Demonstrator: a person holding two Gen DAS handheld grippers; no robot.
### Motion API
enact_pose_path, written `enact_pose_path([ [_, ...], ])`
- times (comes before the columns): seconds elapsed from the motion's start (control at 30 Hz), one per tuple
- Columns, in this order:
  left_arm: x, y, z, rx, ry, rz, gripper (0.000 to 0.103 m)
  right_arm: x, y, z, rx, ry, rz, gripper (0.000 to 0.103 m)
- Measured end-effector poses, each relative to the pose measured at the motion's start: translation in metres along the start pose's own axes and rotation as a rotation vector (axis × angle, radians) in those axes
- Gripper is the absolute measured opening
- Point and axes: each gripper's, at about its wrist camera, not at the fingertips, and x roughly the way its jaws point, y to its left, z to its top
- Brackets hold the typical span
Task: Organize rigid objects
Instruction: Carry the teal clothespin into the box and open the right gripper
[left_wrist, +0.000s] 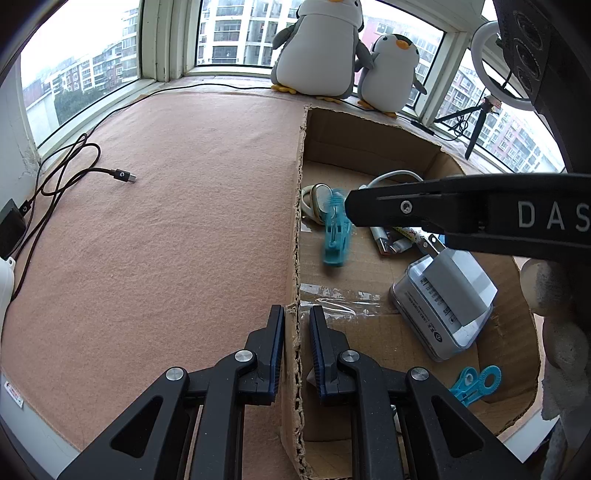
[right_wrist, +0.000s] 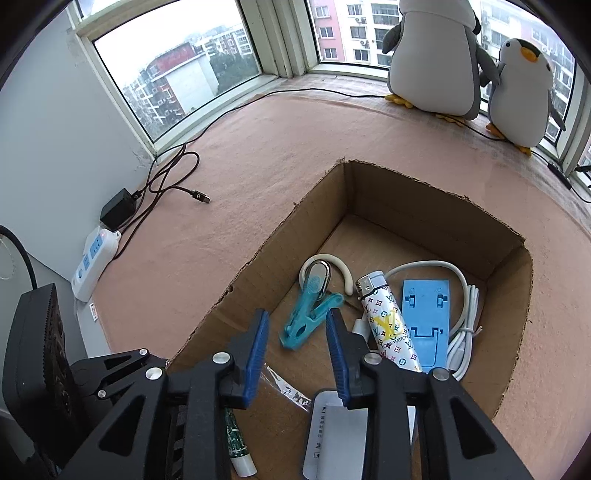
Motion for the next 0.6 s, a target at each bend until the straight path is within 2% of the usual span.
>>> enact_pose_path([
  [0.27,0.0,0.0,0.0,0.001,0.0,0.001,0.015,0.0,0.002,-0.002,0.001,0.0,-0.008,0.03],
  [0.4,0.0,-0.001,0.0,0.001,0.003,0.003,0.015,-0.006,0.002,-0.003,-0.001,-0.012,-0.015,0.038],
  [0.6,0.0,-0.005,0.001,0.005,0.004,0.013,0.015,-0.022,0.001,-0.009,0.003,-0.037,-0.024,0.039],
])
